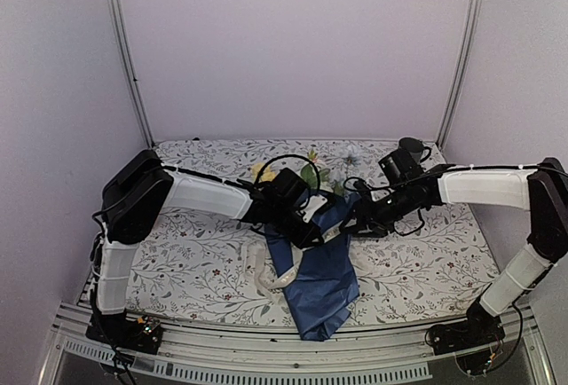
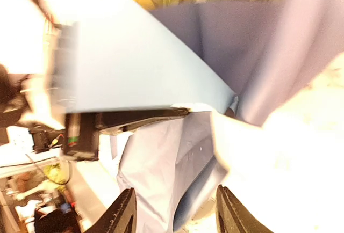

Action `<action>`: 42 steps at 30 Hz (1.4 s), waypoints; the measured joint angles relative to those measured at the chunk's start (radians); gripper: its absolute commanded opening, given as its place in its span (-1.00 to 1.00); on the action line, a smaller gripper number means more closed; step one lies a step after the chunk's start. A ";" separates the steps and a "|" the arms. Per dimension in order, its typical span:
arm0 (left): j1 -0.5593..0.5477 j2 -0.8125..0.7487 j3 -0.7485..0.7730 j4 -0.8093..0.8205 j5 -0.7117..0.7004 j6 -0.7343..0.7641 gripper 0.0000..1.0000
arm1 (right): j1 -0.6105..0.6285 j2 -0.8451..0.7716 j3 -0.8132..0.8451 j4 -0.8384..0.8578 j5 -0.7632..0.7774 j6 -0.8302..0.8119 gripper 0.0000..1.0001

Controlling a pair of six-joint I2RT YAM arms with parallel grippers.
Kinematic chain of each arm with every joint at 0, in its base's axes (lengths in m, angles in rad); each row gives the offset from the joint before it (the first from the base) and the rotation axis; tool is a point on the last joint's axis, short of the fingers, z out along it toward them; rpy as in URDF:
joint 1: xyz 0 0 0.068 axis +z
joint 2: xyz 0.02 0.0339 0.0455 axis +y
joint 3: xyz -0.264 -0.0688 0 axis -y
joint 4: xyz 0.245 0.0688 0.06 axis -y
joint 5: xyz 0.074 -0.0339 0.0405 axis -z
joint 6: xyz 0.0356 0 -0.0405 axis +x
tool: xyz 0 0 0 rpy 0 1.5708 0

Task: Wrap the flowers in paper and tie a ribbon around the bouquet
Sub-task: Cross the ribbon over the folded bouquet.

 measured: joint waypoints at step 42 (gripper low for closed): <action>-0.001 -0.007 -0.004 -0.023 -0.005 0.067 -1.00 | 0.225 0.150 0.032 -0.230 0.589 -0.259 -1.00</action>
